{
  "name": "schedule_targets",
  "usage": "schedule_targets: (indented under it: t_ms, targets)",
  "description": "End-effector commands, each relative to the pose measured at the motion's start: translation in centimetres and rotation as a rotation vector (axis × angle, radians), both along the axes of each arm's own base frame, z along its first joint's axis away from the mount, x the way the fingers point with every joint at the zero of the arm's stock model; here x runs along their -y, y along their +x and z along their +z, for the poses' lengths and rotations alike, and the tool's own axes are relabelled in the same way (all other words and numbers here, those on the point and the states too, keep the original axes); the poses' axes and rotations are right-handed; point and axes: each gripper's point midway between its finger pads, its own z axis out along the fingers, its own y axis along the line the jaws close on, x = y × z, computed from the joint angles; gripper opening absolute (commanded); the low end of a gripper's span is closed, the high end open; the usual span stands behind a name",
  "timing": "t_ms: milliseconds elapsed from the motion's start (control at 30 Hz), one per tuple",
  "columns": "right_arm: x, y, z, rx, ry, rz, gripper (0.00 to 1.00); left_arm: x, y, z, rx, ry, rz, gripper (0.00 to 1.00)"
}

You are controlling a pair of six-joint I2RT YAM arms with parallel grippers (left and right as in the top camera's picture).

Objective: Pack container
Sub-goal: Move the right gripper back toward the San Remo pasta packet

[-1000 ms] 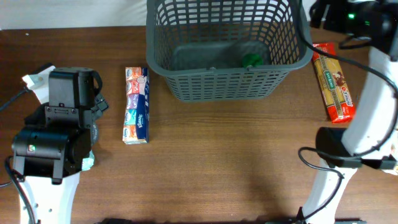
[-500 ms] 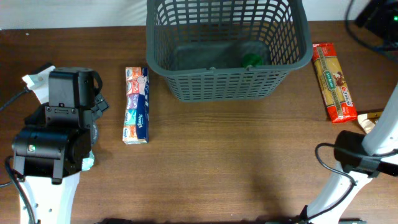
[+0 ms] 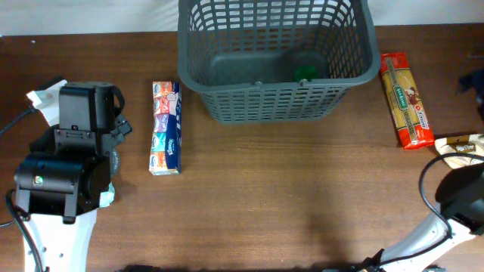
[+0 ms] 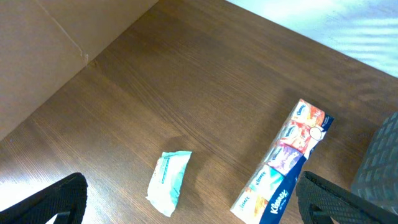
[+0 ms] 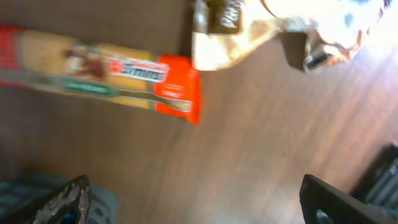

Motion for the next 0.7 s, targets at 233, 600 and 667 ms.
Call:
schedule_targets:
  t_ms: [233, 600, 667]
  targets:
    - [0.9, -1.8, -0.3, 0.053, 0.037, 0.497, 0.99, -0.1, -0.1, 0.6, 0.026, -0.009, 0.007, 1.0]
    - [1.4, 0.7, -0.1, 0.089, -0.063, 0.589, 0.99, -0.1, -0.1, 0.6, 0.025, -0.008, 0.006, 1.0]
    - [1.0, 2.0, 0.2, 0.161, -0.057, 0.624, 0.99, -0.1, -0.1, 0.6, 0.025, -0.008, 0.006, 1.0]
